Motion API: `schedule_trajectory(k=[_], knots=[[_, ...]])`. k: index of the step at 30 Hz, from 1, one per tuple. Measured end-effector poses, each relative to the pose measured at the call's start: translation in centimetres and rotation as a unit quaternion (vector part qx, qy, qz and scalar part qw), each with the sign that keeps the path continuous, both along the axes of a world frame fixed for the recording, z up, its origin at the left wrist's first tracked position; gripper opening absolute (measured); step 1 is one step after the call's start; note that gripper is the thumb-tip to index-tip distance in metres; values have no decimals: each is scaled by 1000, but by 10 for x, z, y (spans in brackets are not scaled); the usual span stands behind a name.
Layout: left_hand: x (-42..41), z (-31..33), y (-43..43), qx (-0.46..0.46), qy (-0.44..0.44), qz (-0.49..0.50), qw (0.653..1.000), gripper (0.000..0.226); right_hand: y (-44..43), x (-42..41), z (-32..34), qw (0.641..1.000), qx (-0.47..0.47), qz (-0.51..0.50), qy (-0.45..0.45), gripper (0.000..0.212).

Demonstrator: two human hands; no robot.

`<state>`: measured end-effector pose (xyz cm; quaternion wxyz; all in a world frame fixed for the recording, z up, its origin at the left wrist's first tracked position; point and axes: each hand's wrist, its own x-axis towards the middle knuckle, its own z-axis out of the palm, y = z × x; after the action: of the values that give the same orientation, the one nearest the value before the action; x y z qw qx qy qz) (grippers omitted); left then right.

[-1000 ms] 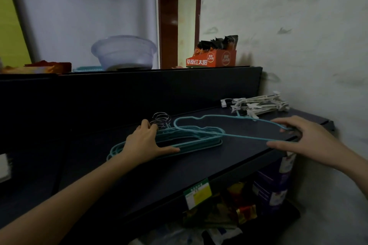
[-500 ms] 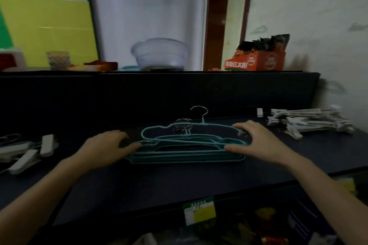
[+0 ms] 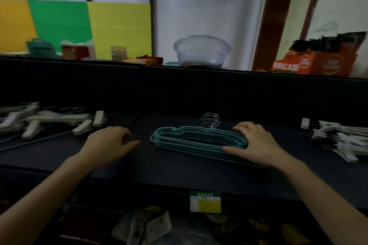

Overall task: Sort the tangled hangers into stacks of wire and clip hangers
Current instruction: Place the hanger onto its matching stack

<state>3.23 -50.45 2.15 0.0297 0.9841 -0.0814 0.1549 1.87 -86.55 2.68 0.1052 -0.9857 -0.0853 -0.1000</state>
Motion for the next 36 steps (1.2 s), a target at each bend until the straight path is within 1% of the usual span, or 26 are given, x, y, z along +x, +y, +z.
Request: schedule_trajectory(k=[2,5,10,15,19,24,29,36], knots=[[-14,-3,7,-9,-46,8,999,43,16,-1,3,997,34,46,-44,65],[-37,-5,22,-18,-101,24,994,44,54,-3,5,987,72,119,-77,42],[-85,-5,73,-39,-122,69,989,30,134,-6,9,967,93,228,-61,27],[-129,-8,137,-26,-134,138,981,26,218,-5,9,951,74,299,-38,23],[-153,-6,193,-36,-131,169,976,25,282,0,11,945,60,319,-31,22],[-171,-5,261,-35,-111,168,979,28,358,4,12,944,56,322,-34,22],[-172,-9,322,-30,-110,162,980,27,420,8,10,949,53,307,-52,22],[-160,-12,386,-50,-118,153,980,28,483,29,29,949,66,306,-24,21]])
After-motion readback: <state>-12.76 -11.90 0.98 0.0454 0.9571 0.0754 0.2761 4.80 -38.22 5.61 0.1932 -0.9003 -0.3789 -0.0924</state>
